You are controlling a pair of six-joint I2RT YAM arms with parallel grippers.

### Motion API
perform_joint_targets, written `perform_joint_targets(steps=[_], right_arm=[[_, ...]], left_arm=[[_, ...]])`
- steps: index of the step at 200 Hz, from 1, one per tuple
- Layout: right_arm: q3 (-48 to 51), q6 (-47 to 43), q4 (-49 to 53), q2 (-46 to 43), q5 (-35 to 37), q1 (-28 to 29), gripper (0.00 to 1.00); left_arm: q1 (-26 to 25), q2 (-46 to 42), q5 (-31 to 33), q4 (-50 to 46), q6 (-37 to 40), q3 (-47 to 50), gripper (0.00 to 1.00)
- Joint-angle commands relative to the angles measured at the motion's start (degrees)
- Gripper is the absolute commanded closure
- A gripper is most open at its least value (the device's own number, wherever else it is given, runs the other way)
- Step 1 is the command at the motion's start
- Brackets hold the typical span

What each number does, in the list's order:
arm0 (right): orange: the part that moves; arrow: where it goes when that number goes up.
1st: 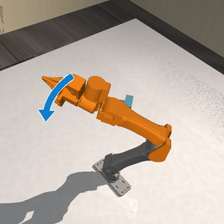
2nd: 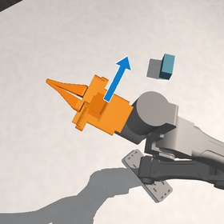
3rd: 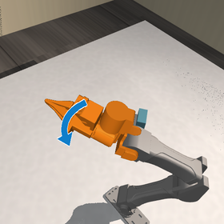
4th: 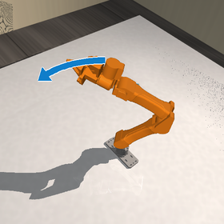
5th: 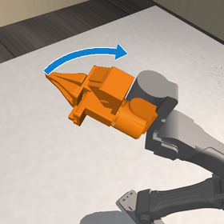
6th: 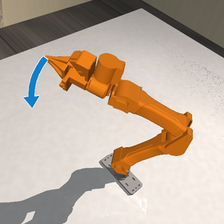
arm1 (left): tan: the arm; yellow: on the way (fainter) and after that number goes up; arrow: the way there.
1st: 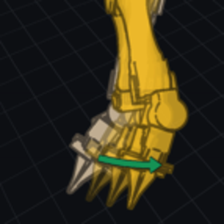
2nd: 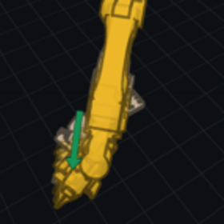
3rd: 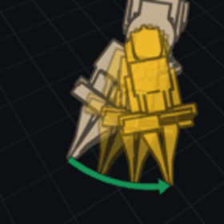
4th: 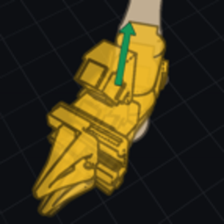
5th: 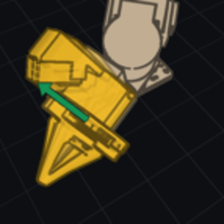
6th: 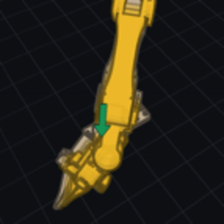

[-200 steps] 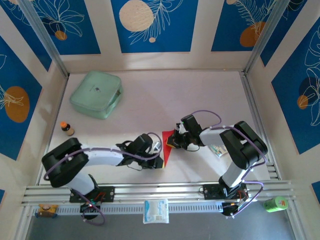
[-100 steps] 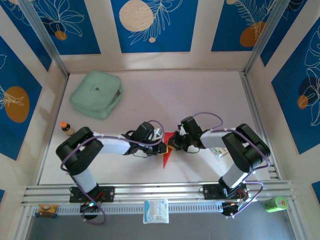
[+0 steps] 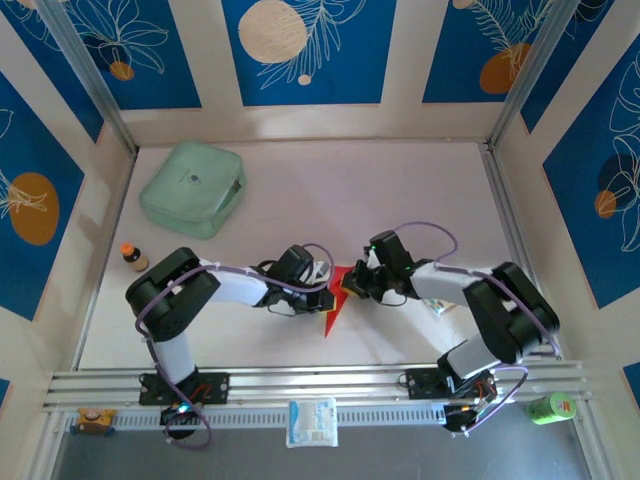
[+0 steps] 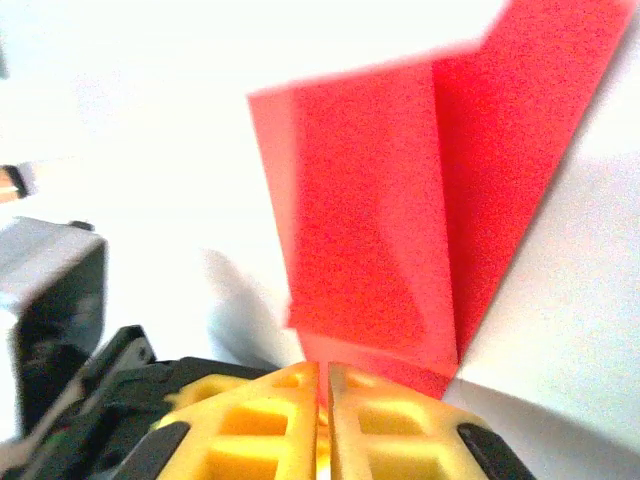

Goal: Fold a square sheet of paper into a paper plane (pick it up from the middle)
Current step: Fold the wing for the fifth time at the center of the table.

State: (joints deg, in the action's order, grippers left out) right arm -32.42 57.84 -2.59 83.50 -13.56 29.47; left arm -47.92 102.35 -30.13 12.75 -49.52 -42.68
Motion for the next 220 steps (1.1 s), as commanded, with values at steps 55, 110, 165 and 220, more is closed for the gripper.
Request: perform_joint_targets(steps=[55, 110, 165, 220], right_arm=[[0.4, -10.4, 3.0, -3.6, -3.6, 0.9, 0.88], [-3.0, -11.8, 3.5, 6.1, -1.0, 3.8, 0.90], [-2.4, -11.8, 1.7, 8.7, -1.2, -2.1, 0.90], [-4.4, -12.6, 4.6, 9.3, -0.1, -7.3, 0.90]], left_arm=[[0.5, 2.9, 0.0, -11.9, 6.1, 1.9, 1.00], [0.7, 3.4, 0.2, -13.0, 6.0, 0.9, 1.00], [0.7, 3.8, -0.2, -12.1, 5.4, 2.2, 1.00], [0.7, 3.9, -0.3, -11.3, 5.1, 3.1, 1.00]])
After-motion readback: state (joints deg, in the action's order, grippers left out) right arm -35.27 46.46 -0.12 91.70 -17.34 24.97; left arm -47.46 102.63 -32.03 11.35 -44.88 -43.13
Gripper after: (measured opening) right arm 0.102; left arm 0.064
